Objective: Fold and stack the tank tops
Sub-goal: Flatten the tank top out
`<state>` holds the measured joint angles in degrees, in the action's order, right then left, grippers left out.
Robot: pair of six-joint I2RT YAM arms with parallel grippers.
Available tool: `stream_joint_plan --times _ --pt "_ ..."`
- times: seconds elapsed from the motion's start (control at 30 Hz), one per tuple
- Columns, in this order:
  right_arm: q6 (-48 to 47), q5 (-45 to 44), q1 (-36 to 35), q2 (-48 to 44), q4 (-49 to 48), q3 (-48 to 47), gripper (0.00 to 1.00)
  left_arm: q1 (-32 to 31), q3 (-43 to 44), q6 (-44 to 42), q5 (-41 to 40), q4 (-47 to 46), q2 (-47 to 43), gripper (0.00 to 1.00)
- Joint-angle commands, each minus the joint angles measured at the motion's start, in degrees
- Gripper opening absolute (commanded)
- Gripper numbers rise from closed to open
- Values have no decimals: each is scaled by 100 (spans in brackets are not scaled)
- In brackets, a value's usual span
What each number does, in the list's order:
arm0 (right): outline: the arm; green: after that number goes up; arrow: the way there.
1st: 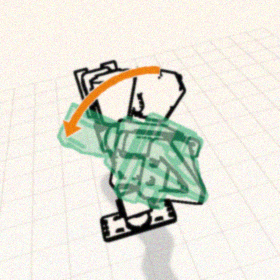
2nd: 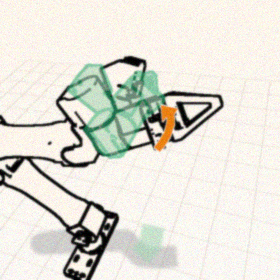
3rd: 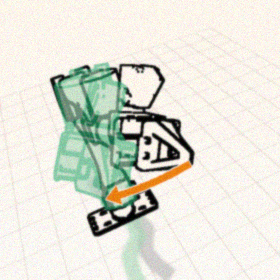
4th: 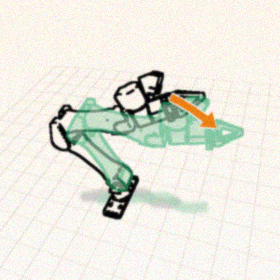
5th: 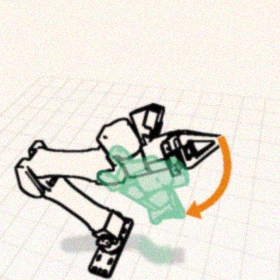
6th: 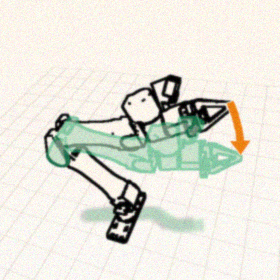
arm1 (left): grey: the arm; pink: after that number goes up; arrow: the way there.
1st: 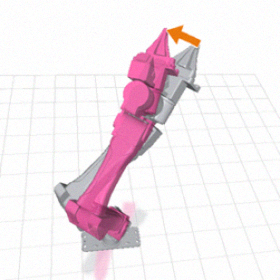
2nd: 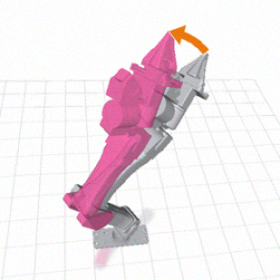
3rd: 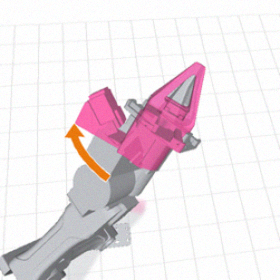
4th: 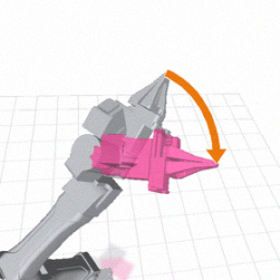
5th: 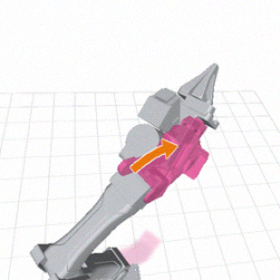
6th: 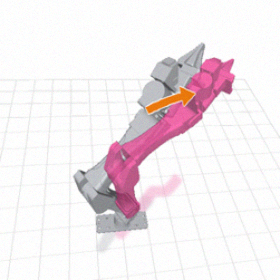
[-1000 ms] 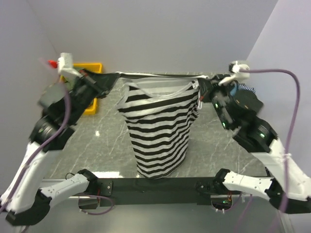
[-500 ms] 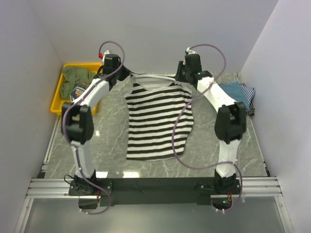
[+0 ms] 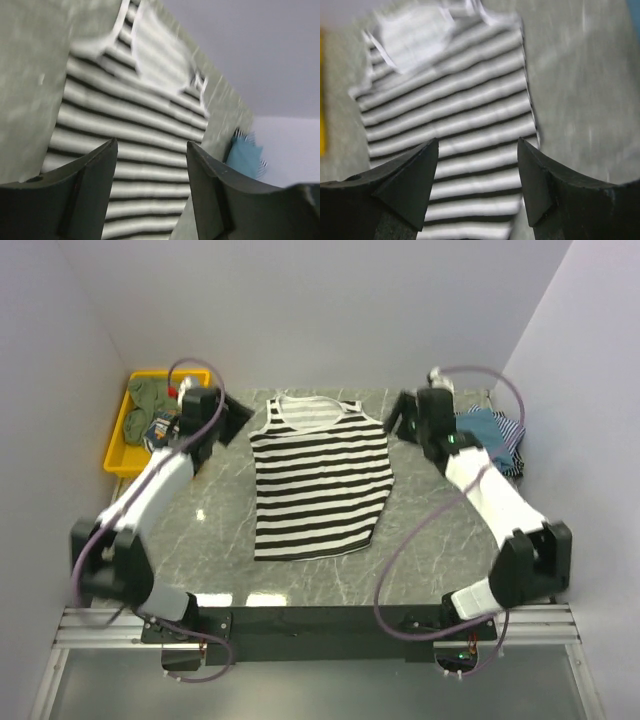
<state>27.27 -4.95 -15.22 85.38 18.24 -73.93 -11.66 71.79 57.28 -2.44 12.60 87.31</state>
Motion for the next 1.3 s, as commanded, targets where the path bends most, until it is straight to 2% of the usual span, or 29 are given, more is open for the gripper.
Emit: stream_joint_plan --times 0.0,0.07,0.17,0.2,0.23,0.27,0.33,0.43,0.5,0.57,1.0,1.07,1.13,1.27 --pt "673 -68 -42 -914 -565 1852 71 -607 -1559 564 -485 488 -1248 62" --pt "841 -32 -60 -1382 -847 2930 68 -1124 -2558 714 -617 646 -2072 60" --pt "1122 12 -138 -2121 -1033 3882 64 -1444 -3521 1074 -600 927 -2891 52" --pt "1253 -32 -208 -2357 -1024 4034 62 -1505 -3679 1153 -583 1129 -3043 42" --pt "1298 -76 -253 -2464 -1050 4166 60 -1515 -3951 1154 -469 1200 -3166 37" --pt "1360 -76 -288 -2570 -1103 4376 54 -1532 -4066 1137 -425 1244 -3359 32" --pt "1404 -129 -323 -2553 -1121 4562 44 -1567 -4373 1119 -380 1297 -3474 31" --pt "1492 -112 -332 -2421 -1173 4729 35 -1567 -4507 988 -319 1333 -3292 35" --pt "1571 -50 -332 -2404 -1287 4791 34 -1567 -4542 873 -179 1202 -3177 45" --pt "1589 -76 -350 -2386 -1305 4792 32 -1567 -4621 829 15 956 -3062 49" --pt "1598 -59 -358 -1780 -1428 4598 29 -1585 -4823 777 77 595 -2552 45" --pt "1606 -67 -358 -1605 -1455 4528 30 -1585 -4823 733 120 533 -2482 41" --pt "1598 -32 -350 -1368 -1455 4423 31 -1585 -4832 706 182 393 -2386 27" --pt "1641 -32 -358 -1112 -1569 4317 34 -1585 -4666 583 200 331 -2210 15"
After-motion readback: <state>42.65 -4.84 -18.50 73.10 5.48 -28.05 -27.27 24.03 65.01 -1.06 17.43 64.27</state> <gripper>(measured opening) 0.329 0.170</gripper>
